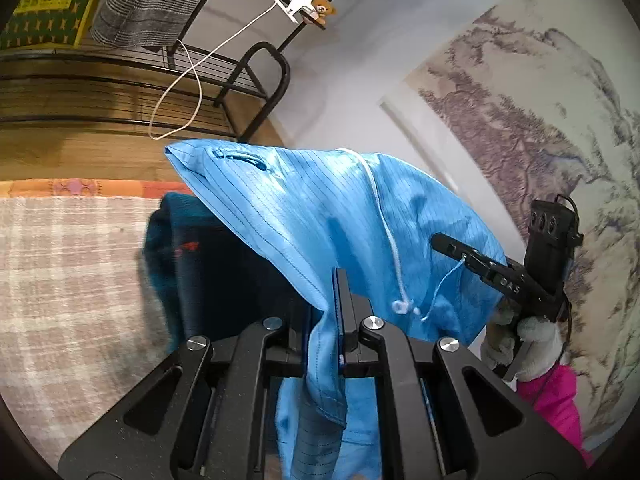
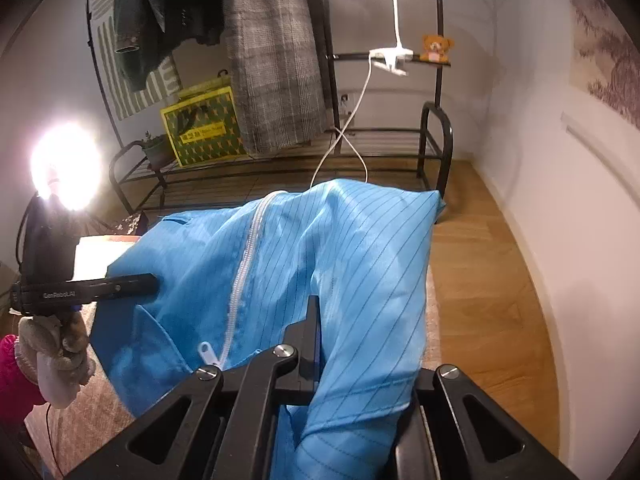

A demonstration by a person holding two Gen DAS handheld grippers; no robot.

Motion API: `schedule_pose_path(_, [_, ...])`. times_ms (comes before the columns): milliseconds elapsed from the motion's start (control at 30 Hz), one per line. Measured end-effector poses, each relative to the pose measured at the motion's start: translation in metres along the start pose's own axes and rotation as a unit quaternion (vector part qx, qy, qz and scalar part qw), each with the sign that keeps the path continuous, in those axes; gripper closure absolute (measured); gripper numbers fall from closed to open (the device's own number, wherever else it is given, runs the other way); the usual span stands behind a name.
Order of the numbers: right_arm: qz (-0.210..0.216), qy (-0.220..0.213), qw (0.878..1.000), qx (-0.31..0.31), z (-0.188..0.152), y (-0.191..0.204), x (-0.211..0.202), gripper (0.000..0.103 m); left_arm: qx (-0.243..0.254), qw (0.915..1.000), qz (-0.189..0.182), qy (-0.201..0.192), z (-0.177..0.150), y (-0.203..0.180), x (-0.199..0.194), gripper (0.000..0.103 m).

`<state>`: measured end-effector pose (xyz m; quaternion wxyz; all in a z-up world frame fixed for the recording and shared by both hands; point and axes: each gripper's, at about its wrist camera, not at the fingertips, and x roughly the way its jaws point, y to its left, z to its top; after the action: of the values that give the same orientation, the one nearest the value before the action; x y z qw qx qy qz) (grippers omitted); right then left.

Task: Fold large clothes
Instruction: 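Lift the jacket off the bed with both tools and carry it toward the rack, then lower the folded jacket onto the bed and open both tools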

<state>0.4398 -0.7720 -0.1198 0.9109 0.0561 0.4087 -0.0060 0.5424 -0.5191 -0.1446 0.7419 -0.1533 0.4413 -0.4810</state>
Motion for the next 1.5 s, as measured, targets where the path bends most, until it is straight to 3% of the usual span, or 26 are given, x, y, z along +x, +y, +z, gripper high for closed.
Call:
schedule_pose_path(33, [-0.009, 0.006, 1.0, 0.001, -0.002, -0.003, 0.005, 0.095, 0.004, 1.0, 0.006, 0.0, -0.001, 0.001, -0.001, 0.096])
schedule_pose_path(100, [-0.05, 0.018, 0.999, 0.011, -0.004, -0.015, 0.011, 0.067, 0.003, 0.9998, 0.019, 0.002, -0.001, 0.005, -0.002, 0.096])
schedule_pose_path(267, [-0.098, 0.007, 0.994, 0.057, -0.008, -0.039, -0.003, 0.041, -0.014, 0.9984, 0.053, 0.011, -0.003, 0.012, -0.003, 0.087])
schedule_pose_path(467, [-0.113, -0.003, 0.992, 0.053, -0.006, -0.034, -0.027, 0.04, -0.004, 0.9966, 0.081, 0.011, 0.0, 0.0, -0.022, 0.084])
schedule_pose_path(600, [-0.109, -0.017, 0.993, 0.047, -0.001, -0.017, -0.05, 0.04, 0.011, 0.9962, 0.086, -0.004, 0.001, -0.017, -0.048, 0.065])
schedule_pose_path(1067, [-0.1, -0.076, 0.992, 0.024, 0.007, 0.064, -0.179, 0.039, 0.08, 0.9924, 0.088, -0.033, -0.026, -0.103, -0.183, 0.061])
schedule_pose_path(1367, [-0.088, -0.123, 0.988, 0.013, -0.016, 0.131, -0.297, 0.036, 0.129, 0.9869, 0.068, -0.07, -0.066, -0.176, -0.298, 0.061])
schedule_pose_path(1467, [-0.103, -0.125, 0.987, 0.016, -0.029, 0.151, -0.331, 0.035, 0.148, 0.9839, 0.061, -0.08, -0.085, -0.203, -0.339, 0.061])
schedule_pose_path(1500, [-0.107, -0.123, 0.986, 0.018, -0.034, 0.156, -0.339, 0.035, 0.152, 0.9832, 0.061, -0.08, -0.09, -0.208, -0.349, 0.056])
